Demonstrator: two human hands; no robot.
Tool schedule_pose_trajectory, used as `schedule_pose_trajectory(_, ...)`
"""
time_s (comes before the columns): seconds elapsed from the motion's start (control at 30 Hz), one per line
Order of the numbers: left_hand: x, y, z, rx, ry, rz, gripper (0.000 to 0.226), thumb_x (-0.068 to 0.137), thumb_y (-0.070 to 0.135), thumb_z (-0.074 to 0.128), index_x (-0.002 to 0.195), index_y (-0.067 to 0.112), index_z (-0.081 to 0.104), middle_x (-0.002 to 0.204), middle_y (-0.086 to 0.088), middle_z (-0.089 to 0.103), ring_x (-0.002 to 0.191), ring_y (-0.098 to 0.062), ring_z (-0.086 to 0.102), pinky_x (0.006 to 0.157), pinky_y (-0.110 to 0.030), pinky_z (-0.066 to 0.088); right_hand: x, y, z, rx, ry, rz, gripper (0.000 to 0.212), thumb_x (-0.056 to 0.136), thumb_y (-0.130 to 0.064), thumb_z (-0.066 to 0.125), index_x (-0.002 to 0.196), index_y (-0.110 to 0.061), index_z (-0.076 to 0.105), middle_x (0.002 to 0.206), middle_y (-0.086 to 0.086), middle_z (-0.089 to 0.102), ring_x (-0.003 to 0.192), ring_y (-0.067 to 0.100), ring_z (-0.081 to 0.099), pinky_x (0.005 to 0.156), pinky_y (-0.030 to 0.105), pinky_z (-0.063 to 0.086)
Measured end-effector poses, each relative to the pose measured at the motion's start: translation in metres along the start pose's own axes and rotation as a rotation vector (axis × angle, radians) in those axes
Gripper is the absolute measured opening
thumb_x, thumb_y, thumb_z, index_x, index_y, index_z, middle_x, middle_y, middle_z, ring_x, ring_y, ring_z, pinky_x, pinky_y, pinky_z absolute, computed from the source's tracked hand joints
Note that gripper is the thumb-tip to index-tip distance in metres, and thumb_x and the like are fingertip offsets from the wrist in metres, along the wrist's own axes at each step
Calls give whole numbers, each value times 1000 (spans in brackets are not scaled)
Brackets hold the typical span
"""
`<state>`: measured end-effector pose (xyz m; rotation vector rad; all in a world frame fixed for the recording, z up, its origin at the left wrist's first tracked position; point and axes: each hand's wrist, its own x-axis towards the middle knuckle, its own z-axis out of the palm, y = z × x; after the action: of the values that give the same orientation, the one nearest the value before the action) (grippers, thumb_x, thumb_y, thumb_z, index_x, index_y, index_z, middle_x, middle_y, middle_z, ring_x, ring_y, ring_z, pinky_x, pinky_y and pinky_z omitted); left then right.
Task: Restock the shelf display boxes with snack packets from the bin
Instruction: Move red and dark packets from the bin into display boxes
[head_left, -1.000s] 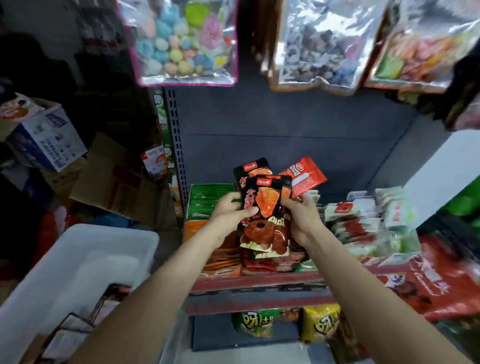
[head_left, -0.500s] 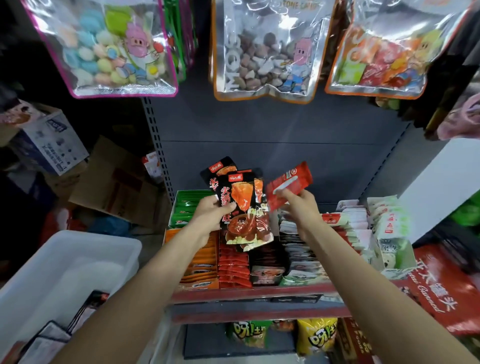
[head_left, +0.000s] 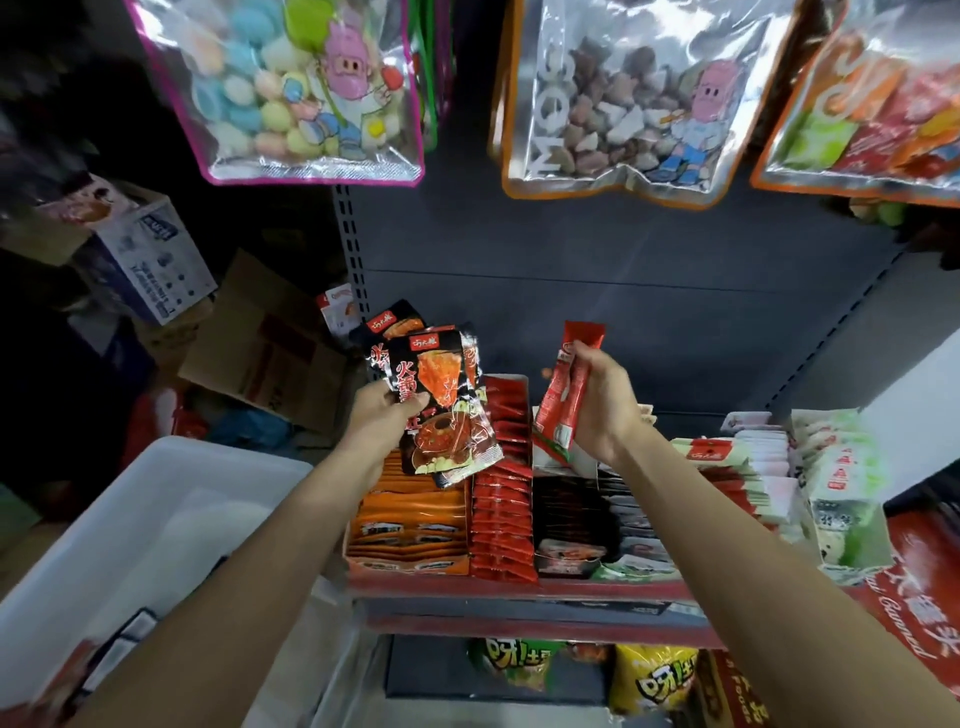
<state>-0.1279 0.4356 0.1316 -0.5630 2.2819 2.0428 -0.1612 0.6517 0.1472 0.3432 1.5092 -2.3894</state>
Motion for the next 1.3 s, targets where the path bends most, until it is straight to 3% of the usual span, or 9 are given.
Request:
schedule_pose_trajectory(0.2,5,-3,-6,-29,7,13,13,90,10,61,101,16,60,103,-4,67,104,-25,62,97,-50,46,19,-1,23,-269,114,-84,26,99,-37,37,100,-13,49,80,2,50,74,16,53,71,31,46)
schedule_pose_trajectory(0.33,14,0,-6,-19,58,65,39,92,7,58,129,2,47,112,2,52,110,-12,47,96,-27,36,31,-8,30,-423,152,-258,38,90,-34,60,113,-14,37,85,0,54,84,19,60,86,37,52)
schedule_pose_trajectory(0.5,30,5,-6,92,123,79,61,88,14,64,140,0,35,143,-15,42,130,-23,41,105,-35,33,43,-9,42,-501,400,-456,53,73,-31,79,106,-16,40,95,-3,58,91,14,58,87,30,46)
schedule_pose_trajectory(0.6,37,4,-6,108,107,75,61,86,12,67,139,1,40,141,-14,45,131,-25,41,108,-35,34,51,-2,46,-583,419,-417,53,75,-28,78,103,-15,36,97,0,56,87,15,56,78,26,44)
schedule_pose_trajectory(0.73,42,-1,-12,116,104,105,42,82,8,70,122,1,57,121,-10,60,108,-16,51,87,-26,37,61,12,46,-698,428,-373,54,74,-29,79,101,-16,34,93,-2,53,86,16,55,80,31,49)
schedule_pose_trajectory(0.87,44,-3,-19,93,112,104,56,76,11,76,126,-1,55,124,-12,58,105,-14,50,92,-27,41,68,8,51,-851,379,-373,58,72,-28,80,110,-10,40,104,5,57,93,19,57,83,32,49)
schedule_pose_trajectory(1.03,44,-6,-26,77,116,123,62,74,10,78,128,-3,51,126,-14,57,104,-13,50,91,-25,40,74,13,50,-1127,280,-397,30,84,-21,69,109,-7,60,104,12,68,98,28,64,75,29,46)
schedule_pose_trajectory(1.17,45,-6,-29,100,121,120,61,73,12,79,127,-2,53,127,-14,58,110,-17,53,95,-28,42,79,16,46,-1182,363,-279,43,79,-41,72,111,-13,65,104,11,69,94,30,64,68,28,44)
schedule_pose_trajectory(1.3,47,-7,-31,110,112,111,61,73,16,79,127,1,56,127,-13,59,111,-16,53,98,-31,43,81,19,34,-1203,337,-123,54,71,-44,78,113,-15,62,110,10,66,100,30,63,80,36,52)
